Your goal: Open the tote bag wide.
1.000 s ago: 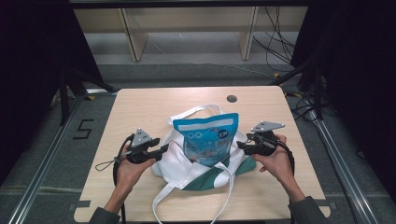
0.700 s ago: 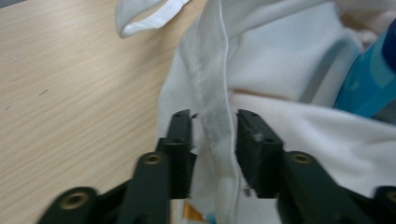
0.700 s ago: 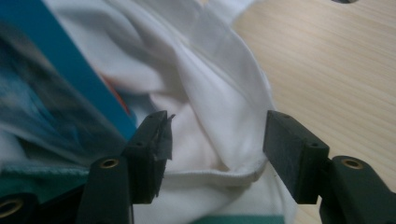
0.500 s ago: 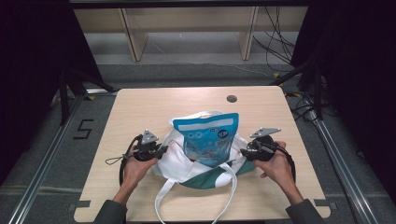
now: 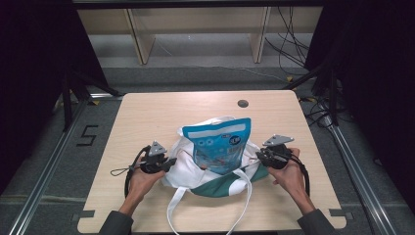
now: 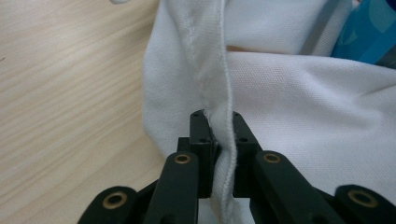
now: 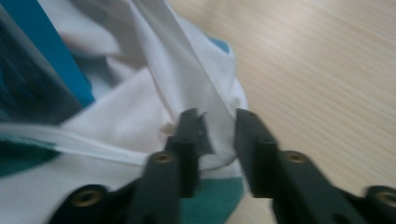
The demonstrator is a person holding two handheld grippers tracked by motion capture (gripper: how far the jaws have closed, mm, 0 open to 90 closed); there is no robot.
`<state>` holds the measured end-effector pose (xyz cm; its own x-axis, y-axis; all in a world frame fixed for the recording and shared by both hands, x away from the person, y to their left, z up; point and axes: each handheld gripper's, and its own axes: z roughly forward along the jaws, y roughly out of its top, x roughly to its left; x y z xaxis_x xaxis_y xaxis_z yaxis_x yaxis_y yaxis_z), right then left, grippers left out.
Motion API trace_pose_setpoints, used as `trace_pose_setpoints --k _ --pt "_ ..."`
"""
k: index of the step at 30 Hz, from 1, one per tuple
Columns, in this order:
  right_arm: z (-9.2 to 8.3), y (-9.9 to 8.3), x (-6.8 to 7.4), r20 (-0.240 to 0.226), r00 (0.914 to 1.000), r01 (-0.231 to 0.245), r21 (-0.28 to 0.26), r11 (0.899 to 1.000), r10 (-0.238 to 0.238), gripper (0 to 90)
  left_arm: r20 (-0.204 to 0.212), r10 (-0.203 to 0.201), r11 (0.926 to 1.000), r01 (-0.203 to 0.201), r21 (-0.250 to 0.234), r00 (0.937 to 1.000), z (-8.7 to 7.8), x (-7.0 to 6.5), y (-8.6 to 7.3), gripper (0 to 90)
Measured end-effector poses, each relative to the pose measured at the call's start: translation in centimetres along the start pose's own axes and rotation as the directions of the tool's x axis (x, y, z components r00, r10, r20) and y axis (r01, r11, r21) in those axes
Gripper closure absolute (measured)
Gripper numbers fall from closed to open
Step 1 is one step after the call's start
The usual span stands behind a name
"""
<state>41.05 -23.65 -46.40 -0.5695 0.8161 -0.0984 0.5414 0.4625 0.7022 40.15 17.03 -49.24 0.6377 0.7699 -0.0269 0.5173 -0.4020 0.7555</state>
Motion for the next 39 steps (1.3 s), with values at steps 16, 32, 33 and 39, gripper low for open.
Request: trace_pose_setpoints --k 16,32,33,39 --pt "-2.1 1.1 -1.6 0.063 0.9947 0.081 0.0 0.997 -0.081 79.3 -0.013 -0.003 0.9998 0.003 -0.018 0.9999 -0.3 0.0 -0.2 84.7" --pt "-1.9 -0.6 -4.7 0.023 0.9989 -0.039 -0.05 0.998 0.041 57.8 0.044 -0.049 0.9988 0.049 0.006 0.9978 1.3 -1.1 0.2 64.5" --pt "-1.9 -0.6 -4.7 0.023 0.9989 -0.039 -0.05 0.998 0.041 57.8 0.044 -0.049 0.9988 0.049 0.006 0.9978 1.3 -1.1 0.2 62.3" --pt "-6.3 0.7 -2.0 -0.207 0.9783 -0.054 -0.188 0.981 0.014 54.7 -0.013 -0.031 0.9936 0.03 -0.109 0.9994 -1.1 -2.1 3.5 42.7"
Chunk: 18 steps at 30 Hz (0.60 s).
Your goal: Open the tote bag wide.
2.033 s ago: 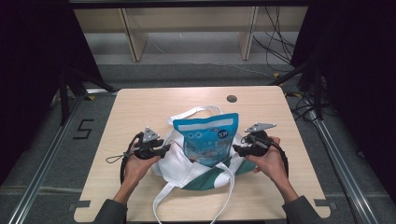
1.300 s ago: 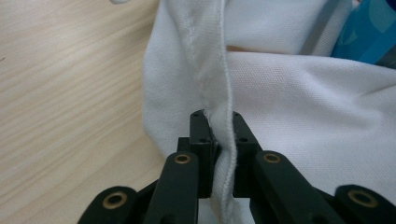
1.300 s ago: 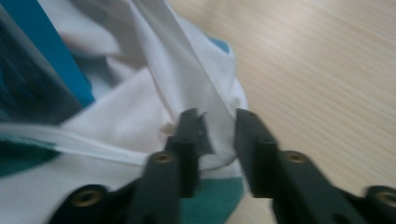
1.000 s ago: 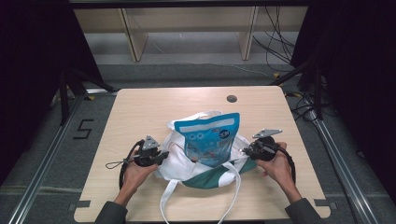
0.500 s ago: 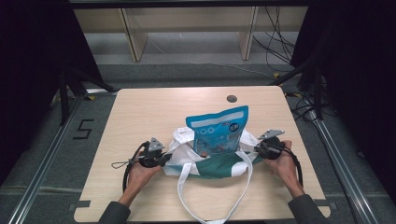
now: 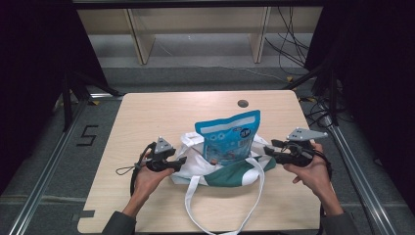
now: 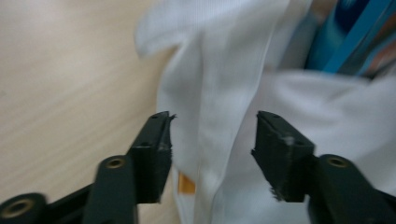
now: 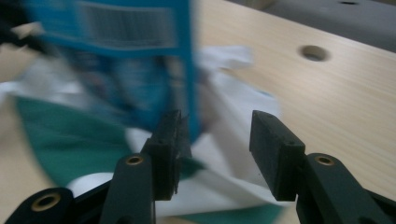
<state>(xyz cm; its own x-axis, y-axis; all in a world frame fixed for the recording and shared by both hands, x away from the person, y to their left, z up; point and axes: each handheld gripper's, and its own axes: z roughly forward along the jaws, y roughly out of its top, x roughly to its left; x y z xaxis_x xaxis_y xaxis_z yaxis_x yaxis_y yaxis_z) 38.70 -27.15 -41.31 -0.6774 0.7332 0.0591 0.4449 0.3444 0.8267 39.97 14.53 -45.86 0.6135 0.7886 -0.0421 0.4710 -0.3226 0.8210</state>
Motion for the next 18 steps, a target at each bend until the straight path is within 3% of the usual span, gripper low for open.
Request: trace_pose_setpoints --k 2,3,4,6,7,8,10,11,12,13,14,15,16,17,18 --pt "0.9 0.0 1.5 -0.054 0.9955 0.08 0.034 0.996 -0.078 53.7 0.003 0.032 0.9989 -0.032 -0.033 0.9995 -0.4 -0.2 1.5 42.7" --pt "1.4 0.1 1.8 -0.062 0.9909 0.123 0.051 0.991 -0.12 52.6 0.011 0.031 0.9979 -0.03 -0.057 0.9995 -0.3 -0.2 2.0 43.0" --pt "2.2 0.1 2.2 -0.077 0.9889 0.133 0.078 0.988 -0.127 51.3 0.03 0.024 0.9961 -0.022 -0.085 0.9993 0.3 -0.3 2.8 44.2" --pt "2.9 0.1 2.4 -0.079 0.9884 0.136 0.083 0.987 -0.13 50.4 0.05 0.029 0.9957 -0.024 -0.09 0.9983 0.8 -0.2 3.1 46.0" --pt "3.7 0.0 2.4 -0.107 0.9847 0.147 0.09 0.985 -0.137 47.6 0.084 0.014 0.9957 -0.006 -0.092 0.9964 1.8 0.0 3.5 46.1" --pt "3.7 0.0 2.4 -0.107 0.9847 0.147 0.09 0.985 -0.137 47.6 0.084 0.014 0.9957 -0.006 -0.092 0.9964 1.8 0.0 3.5 46.8" --pt "4.6 -0.1 2.4 -0.128 0.9824 0.151 0.115 0.982 -0.136 45.5 0.109 -0.045 0.9919 0.057 -0.113 0.993 2.8 0.4 4.0 49.6" --pt "5.2 -0.3 2.0 -0.121 0.9723 0.216 0.137 0.967 -0.2 57.6 0.128 -0.061 0.9874 0.078 -0.138 0.99 4.1 1.2 4.7 61.2" --pt "5.2 -0.3 2.0 -0.121 0.9723 0.216 0.137 0.967 -0.2 57.6 0.128 -0.061 0.9874 0.078 -0.138 0.99 4.1 1.2 4.7 66.4" --pt "4.9 -0.5 2.0 -0.168 0.96 0.249 0.149 0.957 -0.224 69.2 0.121 -0.083 0.9882 0.097 -0.119 0.9892 5.2 1.9 5.2 70.9" --pt "4.9 -0.5 2.0 -0.168 0.96 0.249 0.149 0.957 -0.224 69.2 0.121 -0.083 0.9882 0.097 -0.119 0.9892 5.2 1.9 5.2 73.2" --pt "4.6 -0.6 2.2 -0.167 0.9541 0.275 0.16 0.948 -0.248 73.6 0.1 -0.084 0.9895 0.095 -0.109 0.9914 5.6 2.2 5.5 73.2" --pt "3.8 -0.8 2.7 -0.157 0.9387 0.332 0.168 0.928 -0.307 79.6 0.056 -0.07 0.9945 0.074 -0.075 0.996 6.3 2.8 5.9 76.2" --pt "3.3 -0.9 3.0 -0.15 0.9348 0.346 0.181 0.92 -0.322 81.1 0.032 -0.055 0.9972 0.057 -0.049 0.998 6.5 3.1 6.0 77.2" --pt "3.3 -0.9 3.0 -0.15 0.9348 0.346 0.181 0.92 -0.322 81.1 0.032 -0.055 0.9972 0.057 -0.049 0.998 6.5 3.1 6.0 78.0"
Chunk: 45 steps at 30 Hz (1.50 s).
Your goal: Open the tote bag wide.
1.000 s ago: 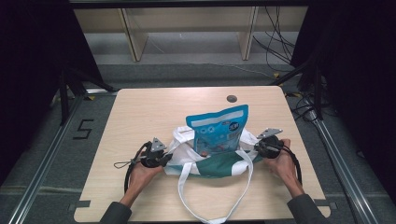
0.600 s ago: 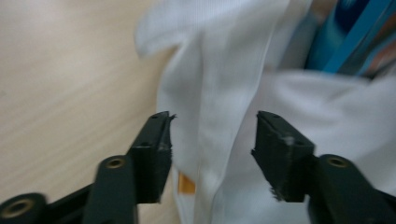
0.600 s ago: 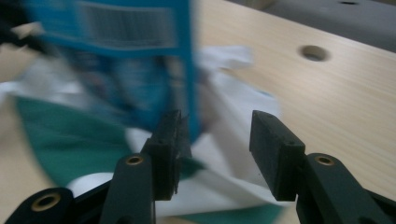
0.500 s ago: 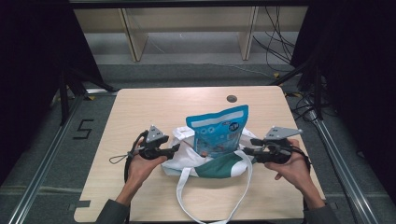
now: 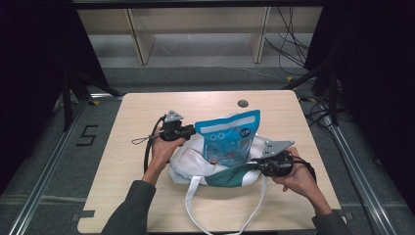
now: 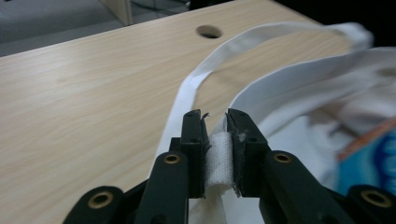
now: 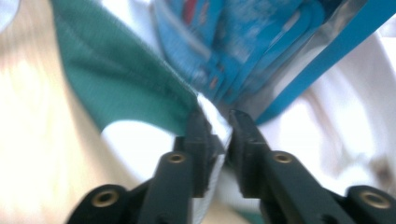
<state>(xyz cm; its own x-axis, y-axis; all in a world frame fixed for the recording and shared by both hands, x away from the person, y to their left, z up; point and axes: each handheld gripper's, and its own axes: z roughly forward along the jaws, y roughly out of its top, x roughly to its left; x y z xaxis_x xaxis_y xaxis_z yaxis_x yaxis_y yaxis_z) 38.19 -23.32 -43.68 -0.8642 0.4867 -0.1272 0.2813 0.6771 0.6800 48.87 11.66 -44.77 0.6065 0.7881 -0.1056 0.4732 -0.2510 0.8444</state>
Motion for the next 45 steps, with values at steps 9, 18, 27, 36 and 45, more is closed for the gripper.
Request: trace_pose_setpoints --k 9,18,27,36,45 --pt "0.4 -3.1 3.2 -0.017 0.9998 0.011 0.138 0.99 -0.009 82.9 -0.066 -0.032 0.9769 0.045 0.209 0.9973 4.9 2.0 -2.9 79.6" --pt "1.1 -3.7 3.7 -0.022 0.997 -0.071 0.142 0.987 0.075 76.2 -0.057 -0.077 0.9935 0.082 0.08 0.9954 1.3 1.1 -1.4 63.5" --pt "-1.6 -2.2 3.2 -0.067 0.9888 -0.135 -0.025 0.991 0.133 53.6 0.088 0.039 0.9965 -0.032 -0.077 0.9954 -8.2 -3.8 -2.9 73.5" --pt "0.7 -2.7 4.1 -0.006 0.9993 -0.037 0.068 0.997 0.037 76.1 0.124 0.087 0.9909 -0.099 0.091 0.9884 -7.4 -6.4 -9.8 82.3" --pt "1.8 -2.6 4.5 0.036 0.9991 -0.026 0.075 0.997 0.023 78.6 0.037 0.137 0.9771 -0.141 0.159 0.9899 -4.1 -5.7 -11.6 89.2"
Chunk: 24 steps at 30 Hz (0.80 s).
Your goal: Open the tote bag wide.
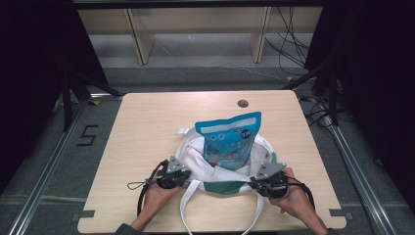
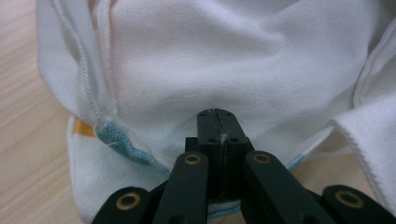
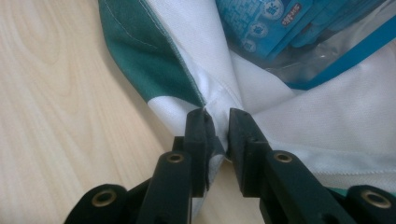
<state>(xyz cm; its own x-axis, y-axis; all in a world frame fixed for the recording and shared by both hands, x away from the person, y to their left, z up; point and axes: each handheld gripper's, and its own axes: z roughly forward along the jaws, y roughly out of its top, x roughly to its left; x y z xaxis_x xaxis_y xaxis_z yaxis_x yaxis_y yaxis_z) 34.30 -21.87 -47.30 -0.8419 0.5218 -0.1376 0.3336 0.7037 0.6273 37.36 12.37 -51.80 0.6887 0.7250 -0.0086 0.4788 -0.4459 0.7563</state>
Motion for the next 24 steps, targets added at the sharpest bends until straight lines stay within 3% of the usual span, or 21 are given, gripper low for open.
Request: trace_pose_setpoints --k 2,6,8,13,18,24 --pt "0.3 0.2 -0.2 0.015 0.9996 0.022 -0.004 1.0 -0.022 78.8 -0.004 -0.003 1.0 0.003 0.0 1.0 0.2 0.2 0.2 89.3" --pt "0.7 0.4 -0.5 0.032 0.9993 0.02 -0.012 1.0 -0.019 78.8 -0.019 -0.003 1.0 0.003 -0.003 0.9998 0.7 0.9 0.6 89.3" --pt "1.0 0.6 -1.0 0.039 0.9991 -0.018 -0.011 1.0 0.018 78.8 -0.023 -0.026 0.9996 0.025 -0.009 0.9994 1.2 1.4 1.0 89.3" --pt "1.7 1.0 -2.2 0.059 0.9978 -0.029 -0.024 0.999 0.031 78.8 -0.03 -0.027 0.9996 0.027 -0.001 0.9992 2.0 2.5 1.8 89.3" --pt "2.4 1.5 -3.6 0.076 0.9963 -0.039 -0.026 0.999 0.04 78.8 -0.045 -0.068 0.9976 0.067 -0.018 0.9966 2.9 3.4 2.4 89.2" --pt "3.3 2.3 -4.8 0.1 0.9939 -0.044 -0.023 0.999 0.046 78.7 -0.069 -0.069 0.9975 0.067 -0.021 0.9953 3.7 4.4 3.2 89.2"
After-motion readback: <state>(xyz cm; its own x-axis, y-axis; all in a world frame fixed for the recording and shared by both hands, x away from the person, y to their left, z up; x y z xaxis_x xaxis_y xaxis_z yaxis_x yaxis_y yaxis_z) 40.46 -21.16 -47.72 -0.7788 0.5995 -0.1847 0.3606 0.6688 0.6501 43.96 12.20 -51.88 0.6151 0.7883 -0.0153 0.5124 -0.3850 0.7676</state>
